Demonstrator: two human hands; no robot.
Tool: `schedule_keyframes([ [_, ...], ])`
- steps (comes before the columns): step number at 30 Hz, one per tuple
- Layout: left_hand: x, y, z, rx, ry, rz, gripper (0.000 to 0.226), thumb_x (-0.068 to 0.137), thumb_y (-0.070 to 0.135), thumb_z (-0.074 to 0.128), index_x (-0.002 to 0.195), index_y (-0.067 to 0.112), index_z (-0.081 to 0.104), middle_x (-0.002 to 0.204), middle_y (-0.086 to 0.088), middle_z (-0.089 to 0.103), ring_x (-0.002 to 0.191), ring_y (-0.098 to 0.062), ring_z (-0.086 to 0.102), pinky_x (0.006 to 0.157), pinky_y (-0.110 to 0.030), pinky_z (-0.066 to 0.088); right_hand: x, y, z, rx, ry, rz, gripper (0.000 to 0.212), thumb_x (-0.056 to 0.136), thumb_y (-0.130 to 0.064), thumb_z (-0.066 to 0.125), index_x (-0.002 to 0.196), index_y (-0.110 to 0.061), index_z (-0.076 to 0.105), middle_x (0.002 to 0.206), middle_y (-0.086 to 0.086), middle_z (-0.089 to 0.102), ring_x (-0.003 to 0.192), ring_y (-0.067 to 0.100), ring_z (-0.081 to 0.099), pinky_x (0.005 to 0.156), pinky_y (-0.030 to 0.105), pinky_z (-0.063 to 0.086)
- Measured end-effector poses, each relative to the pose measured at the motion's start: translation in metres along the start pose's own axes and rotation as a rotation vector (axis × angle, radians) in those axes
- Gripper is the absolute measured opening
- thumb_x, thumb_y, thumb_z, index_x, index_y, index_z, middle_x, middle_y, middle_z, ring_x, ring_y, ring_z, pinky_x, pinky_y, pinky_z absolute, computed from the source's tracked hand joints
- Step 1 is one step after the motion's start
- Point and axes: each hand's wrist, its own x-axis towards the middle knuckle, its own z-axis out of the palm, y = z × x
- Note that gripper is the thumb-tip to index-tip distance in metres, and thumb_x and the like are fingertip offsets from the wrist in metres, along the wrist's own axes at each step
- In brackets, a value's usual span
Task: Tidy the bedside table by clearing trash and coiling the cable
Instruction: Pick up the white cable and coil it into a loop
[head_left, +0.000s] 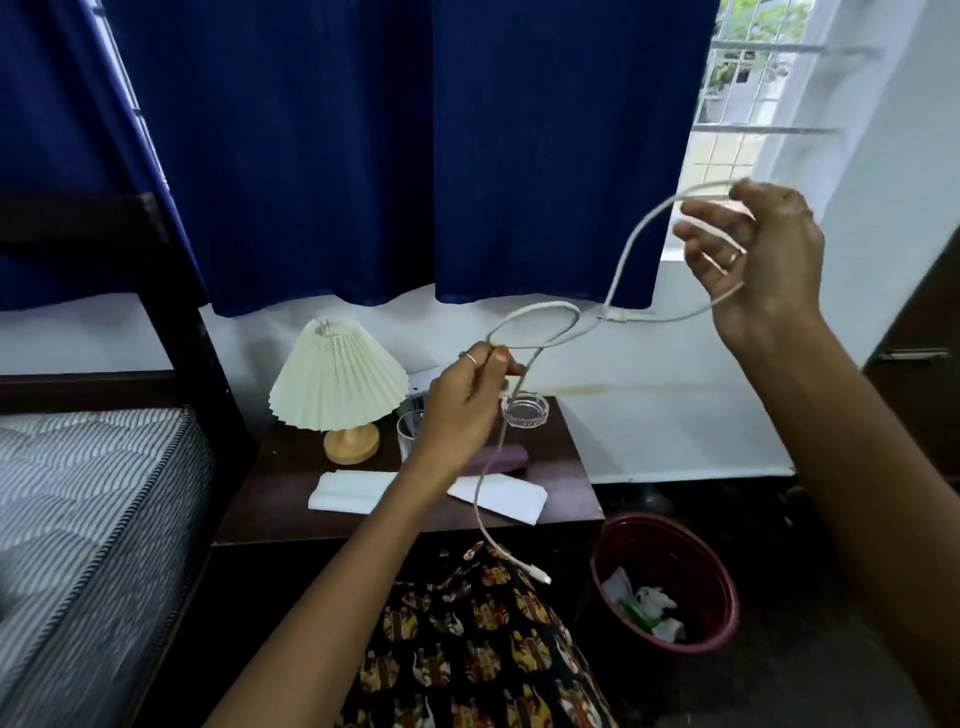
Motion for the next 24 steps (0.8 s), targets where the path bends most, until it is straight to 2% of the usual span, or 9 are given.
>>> schedule_keyframes([
  [3, -0.005, -0.005, 0.002, -0.294, -0.243, -0.268, 0.057, 0.085, 0.069, 0.027, 0.103, 0.023, 0.056, 0.098, -0.005, 0.073, 0.088, -0.022, 0.07, 0.084, -0.041, 0.054, -0.014, 0.004, -0.014, -0.084, -0.043, 0.014, 0.007, 0.092, -0.02, 0.052, 0.096, -0.015, 0.048, 0.094, 0.015, 0.072, 0.072, 0.026, 0.069, 0.059, 0.024, 0.051],
  [6, -0.017, -0.027, 0.02, -0.228, -0.564, -0.394, 0.094, 0.066, 0.087, 0.012, 0.125, 0.023, 0.048, 0.105, -0.008, 0.072, 0.096, -0.03, 0.069, 0.093, -0.05, 0.048, -0.03, 0.005, -0.021, -0.171, -0.085, 0.011, 0.005, 0.093, -0.021, 0.051, 0.09, -0.017, 0.05, 0.093, 0.013, 0.073, 0.071, 0.025, 0.069, 0.058, 0.024, 0.052],
  [8, -0.03, -0.036, 0.033, -0.15, -0.717, -0.457, 0.09, 0.07, 0.087, 0.015, 0.133, 0.028, 0.042, 0.104, 0.002, 0.072, 0.094, -0.021, 0.069, 0.09, -0.042, 0.048, -0.038, 0.004, -0.027, -0.195, -0.082, 0.022, 0.005, 0.093, -0.021, 0.052, 0.091, -0.017, 0.05, 0.09, 0.01, 0.073, 0.071, 0.023, 0.069, 0.059, 0.025, 0.052],
  [10, -0.041, -0.041, 0.047, -0.035, -0.773, -0.408, 0.069, 0.083, 0.072, 0.039, 0.141, 0.036, 0.032, 0.102, 0.014, 0.067, 0.086, -0.002, 0.066, 0.085, -0.027, 0.048, -0.046, 0.004, -0.031, -0.237, -0.098, 0.025, 0.005, 0.093, -0.021, 0.052, 0.092, -0.017, 0.05, 0.09, 0.01, 0.073, 0.072, 0.023, 0.07, 0.06, 0.025, 0.052],
  [12, -0.043, -0.045, 0.059, 0.112, -0.769, -0.259, 0.072, 0.083, 0.045, 0.066, 0.143, 0.044, 0.027, 0.115, 0.008, 0.056, 0.09, 0.001, 0.056, 0.087, -0.023, 0.046, -0.055, 0.004, -0.03, -0.286, -0.154, 0.026, 0.006, 0.094, -0.022, 0.051, 0.09, -0.018, 0.05, 0.09, 0.01, 0.074, 0.071, 0.025, 0.07, 0.058, 0.026, 0.052],
  [14, -0.039, -0.049, 0.069, 0.194, -0.621, -0.157, 0.085, 0.074, 0.033, 0.078, 0.142, 0.043, 0.028, 0.129, -0.002, 0.046, 0.102, -0.009, 0.05, 0.097, -0.028, 0.044, -0.066, 0.004, -0.025, -0.326, -0.227, 0.036, 0.007, 0.094, -0.022, 0.05, 0.09, -0.017, 0.051, 0.088, 0.01, 0.074, 0.068, 0.025, 0.07, 0.056, 0.026, 0.053],
  [17, -0.029, -0.05, 0.072, 0.104, -0.403, -0.164, 0.082, 0.074, 0.024, 0.079, 0.14, 0.039, 0.033, 0.138, -0.001, 0.042, 0.12, -0.013, 0.046, 0.105, -0.029, 0.039, -0.077, 0.003, -0.016, -0.347, -0.325, 0.027, 0.008, 0.094, -0.022, 0.051, 0.087, -0.019, 0.053, 0.089, 0.011, 0.074, 0.066, 0.027, 0.07, 0.056, 0.027, 0.052],
  [21, -0.02, -0.058, 0.065, 0.084, -0.41, -0.062, 0.06, 0.076, 0.027, 0.075, 0.129, 0.039, 0.049, 0.137, 0.013, 0.051, 0.128, 0.0, 0.043, 0.111, -0.032, 0.035, -0.08, -0.007, -0.007, -0.246, -0.374, 0.037, 0.009, 0.094, -0.023, 0.049, 0.086, -0.019, 0.052, 0.092, 0.012, 0.074, 0.066, 0.025, 0.069, 0.055, 0.024, 0.052],
  [24, -0.02, -0.061, 0.06, 0.056, -0.406, -0.061, 0.062, 0.074, 0.023, 0.077, 0.128, 0.032, 0.05, 0.132, 0.016, 0.053, 0.122, 0.0, 0.048, 0.107, -0.026, 0.038, -0.076, -0.014, -0.003, -0.168, -0.378, 0.043, 0.009, 0.095, -0.023, 0.047, 0.087, -0.018, 0.05, 0.092, 0.011, 0.074, 0.064, 0.021, 0.067, 0.053, 0.022, 0.05],
])
